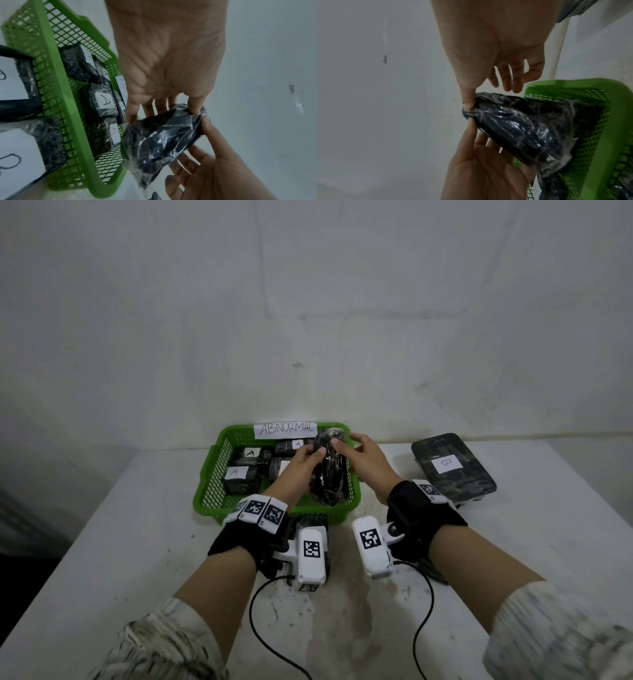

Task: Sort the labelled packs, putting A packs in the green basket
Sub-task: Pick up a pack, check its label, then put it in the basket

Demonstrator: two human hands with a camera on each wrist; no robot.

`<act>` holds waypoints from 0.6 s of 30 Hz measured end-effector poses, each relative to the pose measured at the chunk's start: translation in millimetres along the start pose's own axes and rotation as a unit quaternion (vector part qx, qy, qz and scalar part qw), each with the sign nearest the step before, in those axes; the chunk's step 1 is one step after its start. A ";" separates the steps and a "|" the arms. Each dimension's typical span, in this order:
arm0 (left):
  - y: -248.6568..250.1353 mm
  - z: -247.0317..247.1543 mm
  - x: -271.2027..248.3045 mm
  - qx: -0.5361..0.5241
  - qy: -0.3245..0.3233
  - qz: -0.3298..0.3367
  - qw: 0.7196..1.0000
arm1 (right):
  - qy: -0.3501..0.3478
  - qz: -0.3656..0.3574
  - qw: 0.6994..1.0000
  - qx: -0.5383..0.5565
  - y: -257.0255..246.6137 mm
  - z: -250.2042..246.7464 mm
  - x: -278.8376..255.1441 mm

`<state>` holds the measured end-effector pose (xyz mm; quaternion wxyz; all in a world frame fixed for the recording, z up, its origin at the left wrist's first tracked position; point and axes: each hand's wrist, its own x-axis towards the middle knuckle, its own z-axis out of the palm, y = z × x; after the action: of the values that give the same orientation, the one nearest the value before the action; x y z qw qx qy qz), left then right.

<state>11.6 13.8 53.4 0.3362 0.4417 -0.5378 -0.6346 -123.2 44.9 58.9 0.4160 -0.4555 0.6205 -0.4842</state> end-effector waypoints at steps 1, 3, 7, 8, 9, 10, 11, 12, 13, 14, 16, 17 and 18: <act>-0.2 -0.1 0.4 0.001 0.001 0.002 1.000 | -0.006 0.010 1.000 0.002 0.6 -1.2 0.5; 0.8 0.3 -0.5 0.009 0.002 0.009 1.000 | -0.013 0.022 1.000 0.014 0.0 -3.5 -0.7; -2.2 -0.2 0.3 0.038 0.001 0.031 0.999 | 0.002 0.015 0.999 0.048 -2.4 -7.2 -1.6; -2.3 -0.7 0.2 0.041 0.003 0.041 0.998 | -0.006 0.014 0.999 0.048 -2.4 -7.1 -2.2; -2.5 -1.5 0.5 0.036 0.007 0.050 0.998 | -0.021 0.015 0.999 0.044 -2.4 -6.9 -3.0; -2.6 -2.3 1.1 0.021 0.011 0.054 0.998 | -0.042 0.021 0.998 0.038 -1.6 -6.5 -3.6; -2.4 -3.4 1.6 -0.001 0.015 0.055 0.998 | -0.064 0.031 0.997 0.033 0.1 -5.9 -4.0; -1.3 -3.9 1.8 -0.020 0.018 0.052 0.998 | -0.082 0.043 0.995 0.031 1.9 -5.1 -4.6; -0.4 -4.6 1.9 -0.031 0.019 0.050 0.998 | -0.093 0.052 0.994 0.034 3.9 -4.2 -5.0; -0.2 -5.4 1.8 -0.034 0.015 0.049 0.998 | -0.092 0.056 0.993 0.040 5.8 -3.2 -5.2; -0.1 -7.1 0.7 -0.030 0.001 0.042 0.999 | -0.074 0.055 0.994 0.054 7.4 -1.6 -5.2; -0.6 -8.0 -0.2 -0.026 -0.005 0.035 0.999 | -0.064 0.054 0.994 0.065 8.1 -1.0 -4.7; -1.0 -8.7 -1.1 -0.022 -0.009 0.029 0.999 | -0.058 0.054 0.994 0.078 7.9 -0.4 -4.8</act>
<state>20.2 11.7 52.3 0.3591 0.4131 -0.5391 -0.6401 -123.7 50.6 51.6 0.5109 -0.4149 0.5791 -0.4812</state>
